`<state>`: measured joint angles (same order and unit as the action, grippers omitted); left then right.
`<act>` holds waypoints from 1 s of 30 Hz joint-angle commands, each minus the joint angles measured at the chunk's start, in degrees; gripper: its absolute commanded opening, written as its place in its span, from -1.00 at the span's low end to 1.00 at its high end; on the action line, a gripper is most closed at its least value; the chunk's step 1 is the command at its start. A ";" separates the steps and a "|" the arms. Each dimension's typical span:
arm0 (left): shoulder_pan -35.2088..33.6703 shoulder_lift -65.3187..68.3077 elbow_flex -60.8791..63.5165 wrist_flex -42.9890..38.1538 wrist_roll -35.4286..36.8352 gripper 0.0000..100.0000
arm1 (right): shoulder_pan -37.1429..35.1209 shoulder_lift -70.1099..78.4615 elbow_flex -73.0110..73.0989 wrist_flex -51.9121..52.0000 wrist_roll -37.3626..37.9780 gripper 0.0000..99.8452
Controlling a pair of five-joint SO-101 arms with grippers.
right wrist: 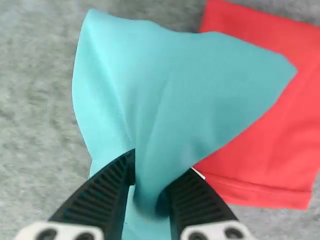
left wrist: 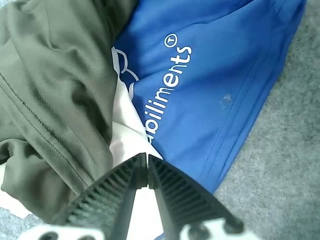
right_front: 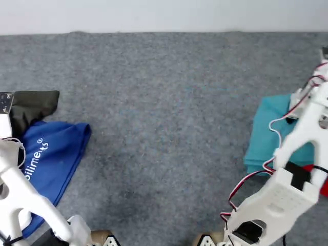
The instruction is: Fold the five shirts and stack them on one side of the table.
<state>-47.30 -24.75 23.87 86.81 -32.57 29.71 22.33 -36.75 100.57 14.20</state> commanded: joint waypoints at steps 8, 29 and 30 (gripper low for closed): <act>0.26 -0.97 -0.40 -0.62 -0.35 -0.97 | 8.75 -4.00 -0.26 -5.93 1.14 -0.98; 0.09 -0.97 -0.31 -0.62 -0.35 -0.97 | 14.99 6.20 -0.35 -15.25 0.88 -0.46; 0.09 -0.97 -0.31 -0.62 -0.35 -0.97 | 15.16 4.97 -0.35 -15.43 0.79 -0.40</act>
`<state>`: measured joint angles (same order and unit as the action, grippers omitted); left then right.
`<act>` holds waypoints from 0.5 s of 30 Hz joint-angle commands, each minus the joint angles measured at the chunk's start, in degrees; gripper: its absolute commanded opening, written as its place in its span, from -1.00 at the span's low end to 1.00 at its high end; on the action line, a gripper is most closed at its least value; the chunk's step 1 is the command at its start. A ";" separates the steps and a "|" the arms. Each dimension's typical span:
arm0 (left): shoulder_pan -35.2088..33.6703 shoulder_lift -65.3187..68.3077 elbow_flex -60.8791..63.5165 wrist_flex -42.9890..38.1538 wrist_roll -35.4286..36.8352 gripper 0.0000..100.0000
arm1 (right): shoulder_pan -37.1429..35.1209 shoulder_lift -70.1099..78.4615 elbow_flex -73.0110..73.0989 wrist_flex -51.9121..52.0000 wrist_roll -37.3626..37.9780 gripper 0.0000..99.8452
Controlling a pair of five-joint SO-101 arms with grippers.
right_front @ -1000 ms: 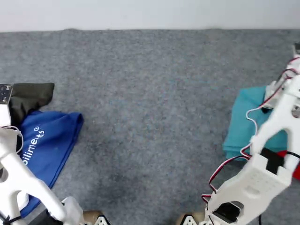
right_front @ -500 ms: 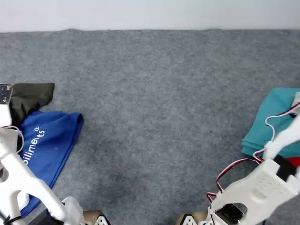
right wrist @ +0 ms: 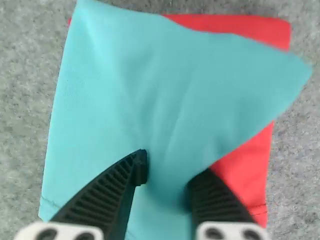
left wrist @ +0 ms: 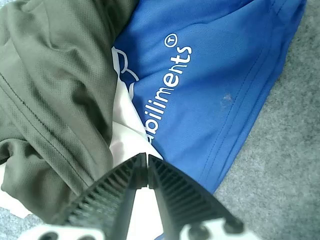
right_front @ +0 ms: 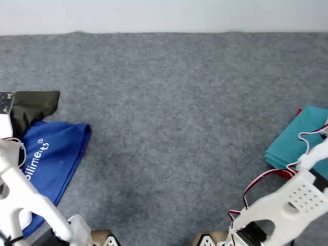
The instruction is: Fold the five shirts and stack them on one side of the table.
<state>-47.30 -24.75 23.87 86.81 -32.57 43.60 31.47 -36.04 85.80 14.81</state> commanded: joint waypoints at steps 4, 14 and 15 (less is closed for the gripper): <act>0.09 -0.97 -0.31 -0.53 -0.35 -0.97 | 0.92 -9.19 -1.05 -0.04 0.53 -0.45; 0.09 -0.97 -0.31 -0.53 -0.35 -0.97 | 0.75 -8.84 1.85 2.07 0.62 -0.99; 0.09 -0.97 -0.31 -0.53 -0.35 -0.97 | 1.01 -7.69 2.11 2.59 0.62 -0.98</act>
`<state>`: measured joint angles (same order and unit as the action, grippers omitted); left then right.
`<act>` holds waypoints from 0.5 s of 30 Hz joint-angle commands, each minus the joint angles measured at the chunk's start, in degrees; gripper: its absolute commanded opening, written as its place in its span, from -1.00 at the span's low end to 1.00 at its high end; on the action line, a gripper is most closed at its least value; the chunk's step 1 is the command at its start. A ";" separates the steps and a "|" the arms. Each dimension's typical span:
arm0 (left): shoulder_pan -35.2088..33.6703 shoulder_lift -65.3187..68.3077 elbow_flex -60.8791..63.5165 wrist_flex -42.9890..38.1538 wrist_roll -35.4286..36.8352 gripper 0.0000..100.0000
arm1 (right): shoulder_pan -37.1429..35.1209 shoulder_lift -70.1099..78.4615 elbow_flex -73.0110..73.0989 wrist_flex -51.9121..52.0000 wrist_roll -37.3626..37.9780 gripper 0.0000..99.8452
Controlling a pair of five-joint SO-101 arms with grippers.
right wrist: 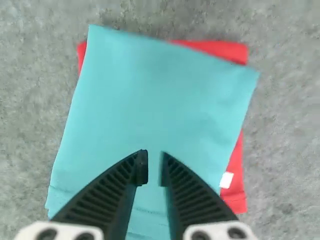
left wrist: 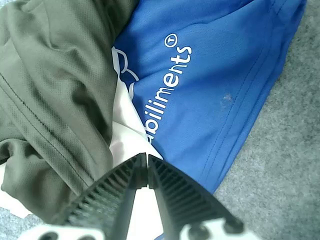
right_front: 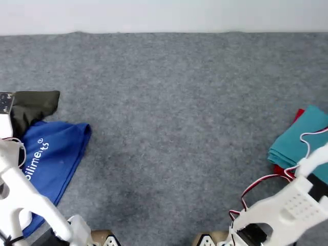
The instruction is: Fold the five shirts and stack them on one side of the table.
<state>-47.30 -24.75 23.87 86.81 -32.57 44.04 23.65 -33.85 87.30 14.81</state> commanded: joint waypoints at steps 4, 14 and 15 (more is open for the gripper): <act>0.26 -1.41 -0.31 1.32 -0.35 -0.97 | 0.92 2.68 -0.09 5.67 0.62 -0.98; -0.09 -1.49 -0.40 4.13 -0.35 -0.97 | -3.47 -5.58 2.29 15.60 9.14 -0.98; -0.09 -1.49 -0.40 4.31 -0.35 -0.97 | -3.74 -7.08 3.78 15.60 8.97 -0.98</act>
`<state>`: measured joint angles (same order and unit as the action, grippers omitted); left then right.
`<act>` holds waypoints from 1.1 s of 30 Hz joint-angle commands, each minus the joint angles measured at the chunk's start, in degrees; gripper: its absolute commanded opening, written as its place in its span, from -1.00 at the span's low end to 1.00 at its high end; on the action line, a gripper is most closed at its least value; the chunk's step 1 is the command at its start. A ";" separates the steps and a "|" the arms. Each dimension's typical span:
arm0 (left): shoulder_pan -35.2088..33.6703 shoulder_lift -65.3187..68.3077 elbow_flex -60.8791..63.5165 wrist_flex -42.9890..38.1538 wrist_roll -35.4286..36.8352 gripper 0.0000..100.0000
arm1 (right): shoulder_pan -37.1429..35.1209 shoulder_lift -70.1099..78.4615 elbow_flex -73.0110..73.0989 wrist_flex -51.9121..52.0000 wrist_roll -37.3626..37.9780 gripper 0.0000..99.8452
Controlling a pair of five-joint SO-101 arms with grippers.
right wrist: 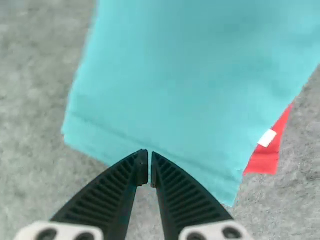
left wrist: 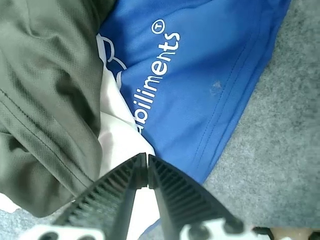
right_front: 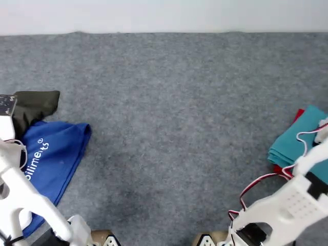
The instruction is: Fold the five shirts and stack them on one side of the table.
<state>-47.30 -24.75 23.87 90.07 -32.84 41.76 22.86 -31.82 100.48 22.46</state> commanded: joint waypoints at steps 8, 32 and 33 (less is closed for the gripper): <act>-0.09 -0.97 2.24 1.41 -4.92 -0.78 | -2.86 -21.85 19.96 2.24 -0.88 -0.98; -10.73 29.27 -17.19 -19.08 -9.41 -0.57 | -2.77 -46.81 52.92 -3.56 -0.97 -0.98; -10.29 31.03 -19.03 -19.16 -8.26 -0.57 | -2.77 -47.34 53.19 -3.56 -0.97 -0.98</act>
<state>-58.99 3.21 11.38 71.96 -42.42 39.56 -21.54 21.27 97.41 22.11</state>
